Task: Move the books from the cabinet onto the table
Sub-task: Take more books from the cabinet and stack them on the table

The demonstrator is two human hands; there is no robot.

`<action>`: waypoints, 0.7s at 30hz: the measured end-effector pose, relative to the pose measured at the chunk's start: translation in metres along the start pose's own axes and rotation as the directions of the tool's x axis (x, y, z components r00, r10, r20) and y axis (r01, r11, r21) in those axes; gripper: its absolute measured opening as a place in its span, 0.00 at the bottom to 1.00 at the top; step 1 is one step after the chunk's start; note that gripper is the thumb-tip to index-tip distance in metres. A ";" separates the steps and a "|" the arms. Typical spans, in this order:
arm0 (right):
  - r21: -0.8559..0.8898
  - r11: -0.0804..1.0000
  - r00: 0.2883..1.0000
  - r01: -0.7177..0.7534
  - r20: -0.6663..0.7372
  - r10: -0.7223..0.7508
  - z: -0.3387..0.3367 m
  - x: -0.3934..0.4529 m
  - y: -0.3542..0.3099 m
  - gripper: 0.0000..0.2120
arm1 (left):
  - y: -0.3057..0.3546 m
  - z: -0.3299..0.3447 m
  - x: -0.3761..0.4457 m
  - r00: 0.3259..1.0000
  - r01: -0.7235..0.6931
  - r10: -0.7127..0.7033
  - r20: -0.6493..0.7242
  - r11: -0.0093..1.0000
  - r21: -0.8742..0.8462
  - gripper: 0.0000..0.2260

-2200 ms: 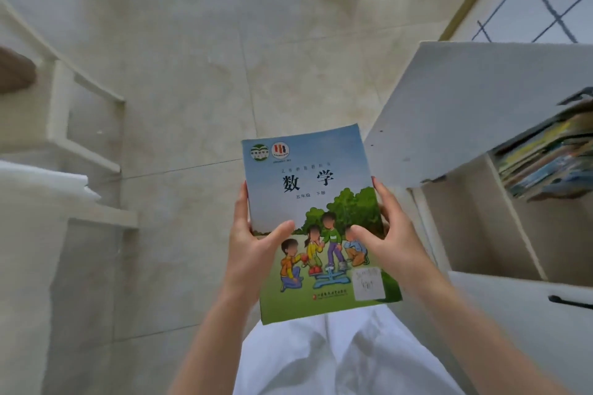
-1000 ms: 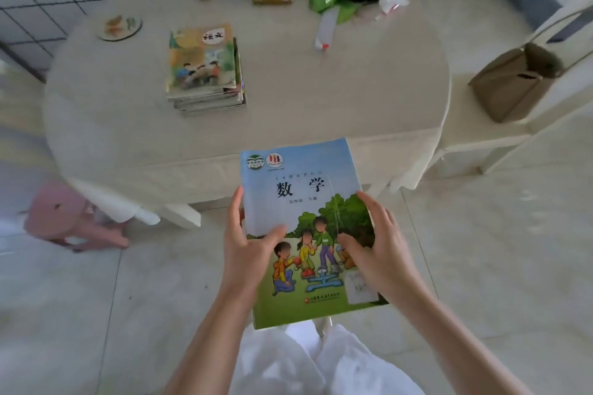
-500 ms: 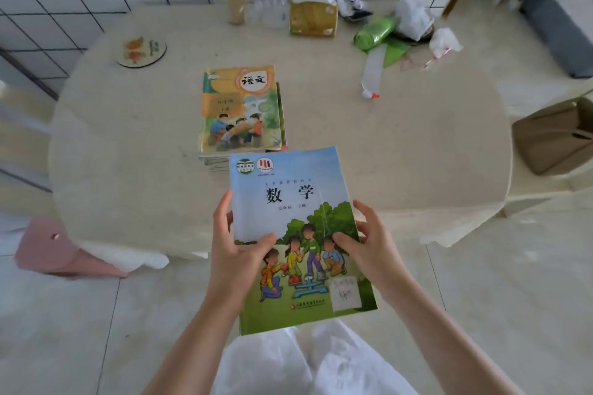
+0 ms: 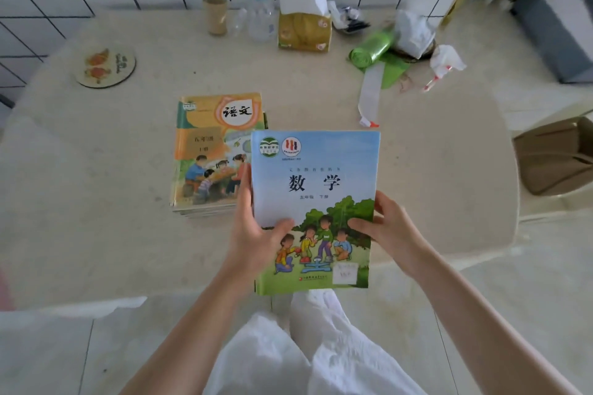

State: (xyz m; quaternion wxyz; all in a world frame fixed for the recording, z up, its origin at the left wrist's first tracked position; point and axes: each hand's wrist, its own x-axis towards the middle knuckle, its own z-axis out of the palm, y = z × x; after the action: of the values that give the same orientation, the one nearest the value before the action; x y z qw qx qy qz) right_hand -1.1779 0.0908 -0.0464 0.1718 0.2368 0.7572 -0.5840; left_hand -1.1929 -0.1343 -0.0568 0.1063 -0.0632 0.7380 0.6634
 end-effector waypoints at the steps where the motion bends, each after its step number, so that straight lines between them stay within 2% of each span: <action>1: -0.012 1.000 1.000 0.017 -0.006 -0.017 -0.006 0.009 -0.001 0.18 | -0.002 0.006 0.010 1.000 0.007 -0.007 -0.001 1.000 -0.011 0.46; 6: -0.056 0.995 0.996 0.081 -0.035 -0.083 -0.036 0.059 -0.008 0.23 | -0.006 0.042 0.059 0.998 0.052 -0.052 -0.029 0.999 -0.014 0.35; 12: -0.114 0.986 0.991 0.120 -0.052 -0.126 -0.061 0.109 -0.008 0.23 | -0.008 0.076 0.106 0.995 0.084 -0.080 -0.063 0.994 0.064 0.26; 17: -0.121 0.981 0.987 0.149 -0.044 -0.155 -0.068 0.126 -0.011 0.22 | -0.001 0.084 0.128 0.996 0.071 -0.066 -0.057 0.992 0.100 0.27; 21: -0.144 0.982 0.992 0.121 -0.002 -0.122 -0.070 0.132 -0.009 0.23 | -0.006 0.083 0.130 0.995 0.084 -0.076 -0.068 0.988 0.131 0.28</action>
State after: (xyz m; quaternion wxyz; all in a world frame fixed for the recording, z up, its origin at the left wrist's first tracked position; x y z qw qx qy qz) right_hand -1.2914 0.1771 -0.0921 0.1483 0.1803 0.8111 -0.5362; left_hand -1.3114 -0.0463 -0.1020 0.1137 -0.1063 0.7806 0.6053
